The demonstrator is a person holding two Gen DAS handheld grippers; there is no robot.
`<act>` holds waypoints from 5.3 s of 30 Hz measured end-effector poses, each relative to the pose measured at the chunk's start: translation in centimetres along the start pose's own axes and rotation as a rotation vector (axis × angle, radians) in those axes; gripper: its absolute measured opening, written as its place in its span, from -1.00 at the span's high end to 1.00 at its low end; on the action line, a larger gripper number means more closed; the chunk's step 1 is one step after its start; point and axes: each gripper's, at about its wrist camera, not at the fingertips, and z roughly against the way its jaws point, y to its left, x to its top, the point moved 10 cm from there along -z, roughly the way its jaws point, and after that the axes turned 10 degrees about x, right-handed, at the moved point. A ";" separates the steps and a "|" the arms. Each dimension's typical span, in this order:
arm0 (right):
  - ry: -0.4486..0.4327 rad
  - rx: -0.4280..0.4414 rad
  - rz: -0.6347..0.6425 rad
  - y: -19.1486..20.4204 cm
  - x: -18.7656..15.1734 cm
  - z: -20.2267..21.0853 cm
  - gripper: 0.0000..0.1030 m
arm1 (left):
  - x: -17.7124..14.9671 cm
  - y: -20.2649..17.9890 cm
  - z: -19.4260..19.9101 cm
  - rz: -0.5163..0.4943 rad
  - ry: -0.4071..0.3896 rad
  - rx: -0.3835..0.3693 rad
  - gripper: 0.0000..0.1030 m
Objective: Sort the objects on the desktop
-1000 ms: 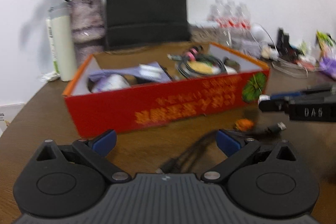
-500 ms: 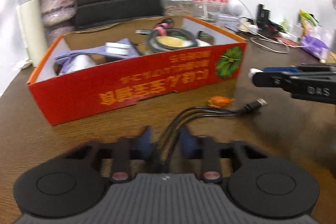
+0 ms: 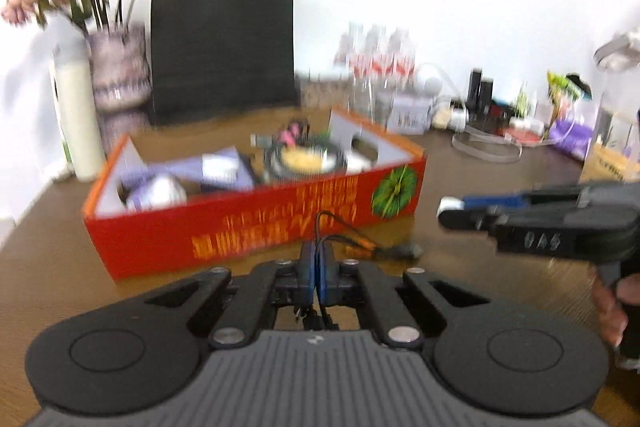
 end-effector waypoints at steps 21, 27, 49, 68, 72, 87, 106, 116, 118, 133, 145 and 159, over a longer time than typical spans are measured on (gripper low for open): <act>-0.113 0.059 0.022 3.2 3.3 1.8 0.47 | 8.1 -0.2 5.3 -0.033 -0.276 0.036 0.94; -0.167 0.053 0.049 3.4 6.7 1.6 0.47 | 12.1 0.9 6.1 -0.015 -0.372 0.058 0.94; -0.095 -0.001 0.007 -2.3 11.0 -12.3 0.47 | 13.4 6.6 -10.0 0.144 -0.258 0.140 0.94; -0.026 -0.010 0.060 -1.5 8.1 -13.7 -0.27 | 7.4 7.8 -13.2 0.132 -0.110 0.183 0.65; -0.048 -0.035 0.096 -1.2 8.3 -13.2 -0.73 | 7.7 8.5 -12.2 0.157 -0.157 0.209 -0.72; -0.106 -0.074 0.093 -1.0 7.4 -10.3 -1.00 | 6.7 8.7 -9.6 0.145 -0.197 0.265 -1.00; -0.064 -0.057 0.122 0.5 2.8 -6.3 -1.00 | 1.8 8.0 -5.0 0.096 -0.140 0.244 -1.00; 0.055 -0.036 0.117 1.4 0.2 -6.4 -1.00 | -0.1 8.7 -3.5 0.111 -0.089 0.246 -1.00; 0.079 -0.012 0.108 1.7 -0.1 -6.7 -0.94 | -0.5 9.0 -3.3 0.117 -0.076 0.249 -1.00; 0.201 0.032 0.103 3.1 -1.3 -9.4 0.51 | -0.9 8.9 -3.1 0.132 -0.046 0.211 -1.00; 0.165 0.049 0.121 3.8 -0.8 -8.8 0.76 | -1.1 9.1 -3.0 0.152 -0.041 0.210 -1.00; -0.016 0.069 0.148 4.7 4.6 -6.2 0.76 | 3.2 9.5 -2.6 0.174 -0.113 0.219 -1.00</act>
